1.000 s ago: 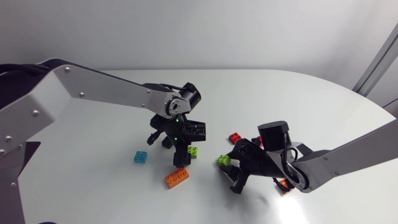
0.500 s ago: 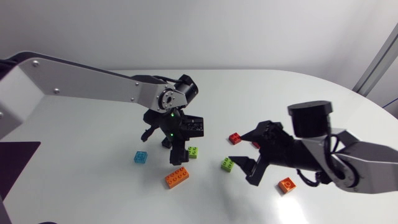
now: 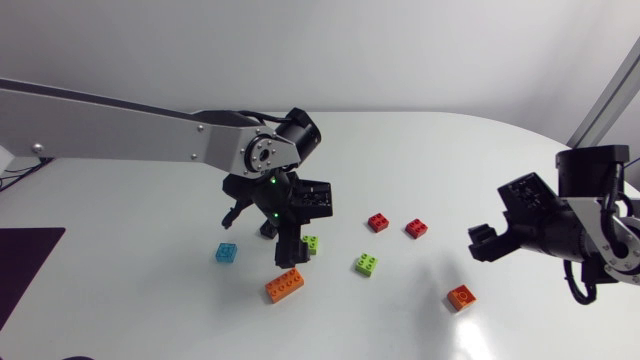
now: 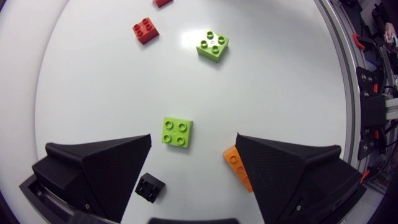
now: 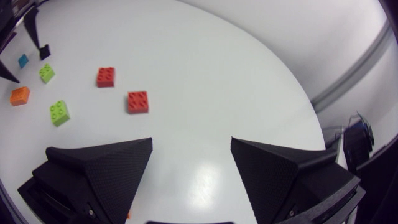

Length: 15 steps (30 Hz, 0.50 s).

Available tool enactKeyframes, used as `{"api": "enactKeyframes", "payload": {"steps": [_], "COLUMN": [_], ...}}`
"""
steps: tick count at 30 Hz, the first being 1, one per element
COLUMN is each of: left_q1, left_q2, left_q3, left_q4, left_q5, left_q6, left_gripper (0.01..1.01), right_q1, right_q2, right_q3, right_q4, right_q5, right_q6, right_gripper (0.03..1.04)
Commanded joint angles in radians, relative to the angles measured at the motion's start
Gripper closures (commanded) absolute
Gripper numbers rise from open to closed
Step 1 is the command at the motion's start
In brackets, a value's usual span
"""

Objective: Separate the duplo bricks

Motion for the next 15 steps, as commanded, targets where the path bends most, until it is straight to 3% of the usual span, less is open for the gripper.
{"api": "enactKeyframes", "payload": {"steps": [1, 6, 9, 15], "left_q1": [-0.006, -0.004, -0.004, -0.018], "left_q2": [-0.039, -0.068, -0.08, -0.094], "left_q3": [-0.031, -0.045, -0.045, -0.028], "left_q4": [-0.01, -0.01, -0.01, -0.01], "left_q5": [0.009, 0.011, 0.011, 0.011], "left_q6": [-0.022, -0.022, -0.023, -0.026], "left_gripper": [0.084, 0.084, 0.084, 0.082], "right_q1": [-0.076, -0.222, -0.352, -0.509], "right_q2": [-0.022, -0.133, -0.165, -0.162], "right_q3": [-0.008, 0.001, 0.001, -0.026], "right_q4": [-0.07, -0.257, -0.306, -0.373], "right_q5": [0.019, -0.002, -0.043, -0.037], "right_q6": [0.037, 0.052, 0.024, 0.001], "right_gripper": [0.16, 0.16, 0.16, 0.16]}}
